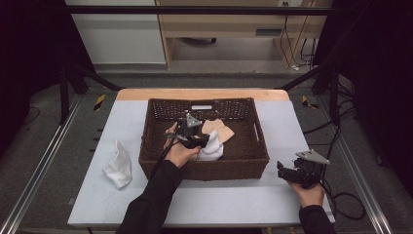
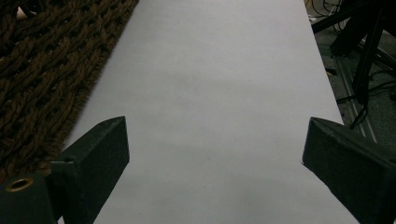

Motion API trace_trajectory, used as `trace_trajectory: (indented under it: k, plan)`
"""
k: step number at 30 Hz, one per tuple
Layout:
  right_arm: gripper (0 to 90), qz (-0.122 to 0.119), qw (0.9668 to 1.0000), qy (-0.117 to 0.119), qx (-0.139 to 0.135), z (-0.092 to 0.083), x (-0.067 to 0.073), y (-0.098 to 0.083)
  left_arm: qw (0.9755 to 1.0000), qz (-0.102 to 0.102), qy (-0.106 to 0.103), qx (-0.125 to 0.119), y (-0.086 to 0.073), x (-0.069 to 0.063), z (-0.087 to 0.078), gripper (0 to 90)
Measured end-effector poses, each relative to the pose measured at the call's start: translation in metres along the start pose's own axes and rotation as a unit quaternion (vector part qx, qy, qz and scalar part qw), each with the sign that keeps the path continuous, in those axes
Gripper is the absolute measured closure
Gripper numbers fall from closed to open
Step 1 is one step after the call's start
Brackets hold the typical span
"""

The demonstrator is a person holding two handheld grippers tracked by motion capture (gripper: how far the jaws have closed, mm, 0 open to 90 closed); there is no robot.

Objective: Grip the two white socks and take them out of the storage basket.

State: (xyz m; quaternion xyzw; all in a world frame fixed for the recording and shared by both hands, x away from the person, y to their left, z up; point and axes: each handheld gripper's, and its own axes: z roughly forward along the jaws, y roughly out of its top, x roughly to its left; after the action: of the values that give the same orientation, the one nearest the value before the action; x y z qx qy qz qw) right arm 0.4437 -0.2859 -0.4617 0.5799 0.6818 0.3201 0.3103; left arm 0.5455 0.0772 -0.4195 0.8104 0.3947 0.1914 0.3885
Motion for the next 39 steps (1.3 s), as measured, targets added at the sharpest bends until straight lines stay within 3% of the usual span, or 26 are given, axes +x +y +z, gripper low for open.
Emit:
trace_trajectory:
  k: [4,7,14,18,23,27,30,32,33,37,38,39]
  plan:
    - [7.5,-0.002,1.0000,-0.001,-0.002,0.000,-0.001,0.000,0.9998,0.006,-0.004,0.017,-0.002,-0.001,0.003,55.4]
    - [7.5,0.000,1.0000,0.000,0.000,0.000,0.000,0.000,0.9994,0.007,-0.008,0.033,-0.003,-0.002,0.004,63.4]
    - [7.6,-0.004,1.0000,-0.003,-0.002,0.000,-0.001,0.000,0.9995,0.002,-0.024,0.020,-0.001,0.001,-0.001,84.7]
    - [7.5,-0.002,1.0000,-0.002,-0.001,0.000,0.000,0.000,0.9995,-0.002,-0.032,0.008,0.001,0.002,-0.006,86.8]
    - [7.6,-0.003,1.0000,-0.004,-0.001,0.000,0.000,0.000,0.9979,-0.023,-0.043,-0.042,0.007,0.006,-0.017,87.0]
    - [7.6,-0.003,1.0000,-0.003,-0.001,0.000,0.000,0.000,0.9955,-0.024,-0.041,-0.082,0.015,0.008,-0.030,87.1]
    - [7.6,-0.003,1.0000,-0.003,0.000,0.000,0.000,0.000,0.9918,-0.017,-0.035,-0.122,0.024,0.007,-0.044,87.1]
    - [7.6,-0.002,1.0000,-0.003,0.000,0.000,0.000,0.000,0.9911,-0.023,-0.035,-0.126,0.027,0.007,-0.049,87.1]
    - [7.6,-0.004,1.0000,-0.004,-0.001,0.000,0.000,0.000,0.9884,-0.025,-0.038,-0.145,0.033,0.008,-0.059,87.1]
    - [7.6,-0.004,1.0000,-0.004,-0.003,0.000,0.000,0.000,0.9841,-0.019,-0.031,-0.174,0.046,0.010,-0.080,87.1]
    - [7.6,-0.004,1.0000,-0.004,-0.003,0.000,0.000,0.000,0.9841,-0.019,-0.031,-0.174,0.046,0.010,-0.080,87.1]
    - [7.6,-0.004,1.0000,-0.004,-0.002,0.000,-0.001,0.000,0.9817,-0.017,-0.025,-0.188,0.051,0.012,-0.092,87.1]
